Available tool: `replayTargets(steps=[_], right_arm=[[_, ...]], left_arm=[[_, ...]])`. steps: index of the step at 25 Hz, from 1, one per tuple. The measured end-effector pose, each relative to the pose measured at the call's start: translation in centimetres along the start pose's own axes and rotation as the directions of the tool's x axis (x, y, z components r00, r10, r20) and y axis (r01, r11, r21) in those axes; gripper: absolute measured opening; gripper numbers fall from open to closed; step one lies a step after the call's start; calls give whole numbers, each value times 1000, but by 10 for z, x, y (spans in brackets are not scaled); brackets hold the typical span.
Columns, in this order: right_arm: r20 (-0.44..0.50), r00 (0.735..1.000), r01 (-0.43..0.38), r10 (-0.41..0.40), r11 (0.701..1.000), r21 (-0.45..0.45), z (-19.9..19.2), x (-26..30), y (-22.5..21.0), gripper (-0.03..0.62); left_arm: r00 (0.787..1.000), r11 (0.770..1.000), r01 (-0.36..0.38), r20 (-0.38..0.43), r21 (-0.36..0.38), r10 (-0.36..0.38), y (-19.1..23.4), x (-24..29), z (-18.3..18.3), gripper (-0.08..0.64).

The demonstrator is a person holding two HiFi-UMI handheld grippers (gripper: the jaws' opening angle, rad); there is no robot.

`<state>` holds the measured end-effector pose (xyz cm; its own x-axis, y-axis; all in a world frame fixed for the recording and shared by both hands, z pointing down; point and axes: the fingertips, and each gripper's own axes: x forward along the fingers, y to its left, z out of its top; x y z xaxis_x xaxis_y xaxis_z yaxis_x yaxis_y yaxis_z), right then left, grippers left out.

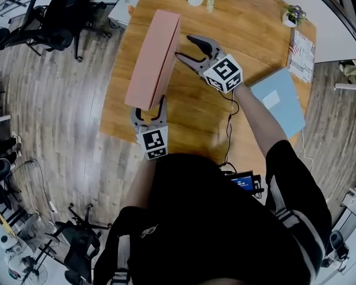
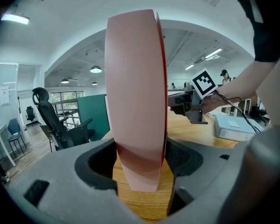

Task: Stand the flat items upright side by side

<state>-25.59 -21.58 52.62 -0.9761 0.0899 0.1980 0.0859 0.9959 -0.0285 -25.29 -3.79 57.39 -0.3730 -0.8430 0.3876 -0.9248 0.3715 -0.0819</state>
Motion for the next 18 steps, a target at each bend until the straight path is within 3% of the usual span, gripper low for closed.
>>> replayTargets(steps=[3, 9, 18], right_arm=[[-4, 1000, 16, -16, 1000, 8, -2, -2, 1, 273], [-14, 998, 63, -62, 997, 37, -7, -16, 0, 276], [-31, 992, 128, -126, 990, 54, -17, -44, 7, 276]], left_arm=[[1000, 1000, 13, -9, -6, -13, 0, 1, -2, 325], [999, 998, 37, -28, -40, -39, 0, -3, -9, 399], [998, 996, 59, -30, -63, -61, -1, -19, -14, 399]])
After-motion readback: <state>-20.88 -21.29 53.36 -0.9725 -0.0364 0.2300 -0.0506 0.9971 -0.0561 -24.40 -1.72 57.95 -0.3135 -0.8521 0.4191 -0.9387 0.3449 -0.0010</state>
